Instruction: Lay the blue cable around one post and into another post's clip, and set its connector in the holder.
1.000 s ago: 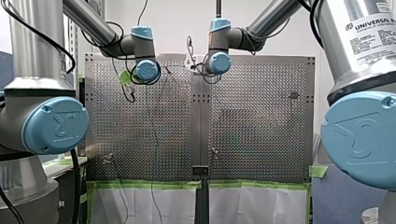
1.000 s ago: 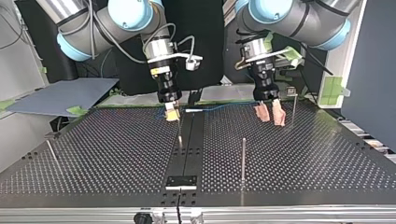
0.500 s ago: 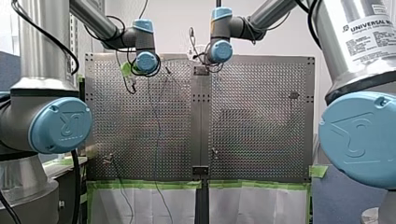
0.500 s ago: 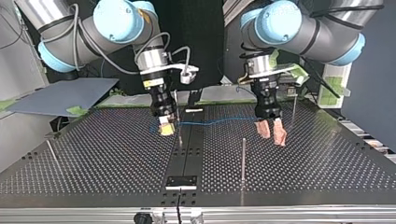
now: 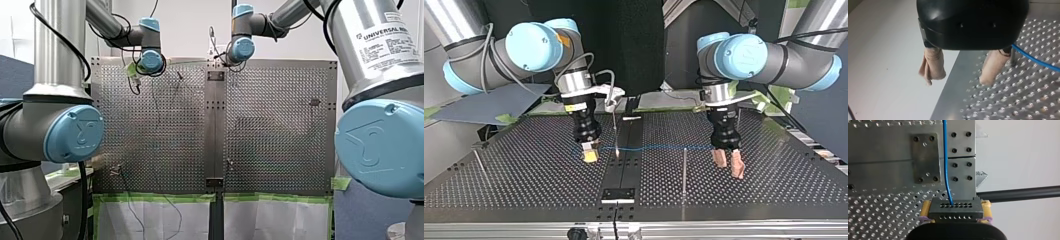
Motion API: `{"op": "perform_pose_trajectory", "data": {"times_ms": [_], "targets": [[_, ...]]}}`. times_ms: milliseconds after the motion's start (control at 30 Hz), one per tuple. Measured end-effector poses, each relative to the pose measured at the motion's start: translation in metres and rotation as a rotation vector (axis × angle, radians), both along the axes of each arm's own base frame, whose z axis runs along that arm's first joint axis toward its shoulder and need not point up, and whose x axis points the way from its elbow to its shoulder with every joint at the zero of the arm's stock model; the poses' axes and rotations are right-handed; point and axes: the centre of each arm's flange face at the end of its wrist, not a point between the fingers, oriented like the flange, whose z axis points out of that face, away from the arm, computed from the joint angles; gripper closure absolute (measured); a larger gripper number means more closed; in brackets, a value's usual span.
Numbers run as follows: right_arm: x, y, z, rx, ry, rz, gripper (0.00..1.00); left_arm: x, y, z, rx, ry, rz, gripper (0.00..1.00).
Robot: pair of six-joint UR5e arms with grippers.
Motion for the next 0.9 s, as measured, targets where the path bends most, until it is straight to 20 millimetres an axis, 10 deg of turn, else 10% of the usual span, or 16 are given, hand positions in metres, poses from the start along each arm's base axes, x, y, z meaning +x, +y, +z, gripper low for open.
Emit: {"op": "perform_pose_trajectory", "data": {"times_ms": [533,900], "targets": [[-0.004,-0.027,0.063,-0.091,-0.063,-0.003,1.00,0.027,0.001,0.031,0.011,0.040,-0.074,0.00],[0.006,-0.041,0.061,-0.085,-0.025,-0.013,1.00,0.063,0.000,0.016,0.027,0.136,-0.097,0.00]]}}
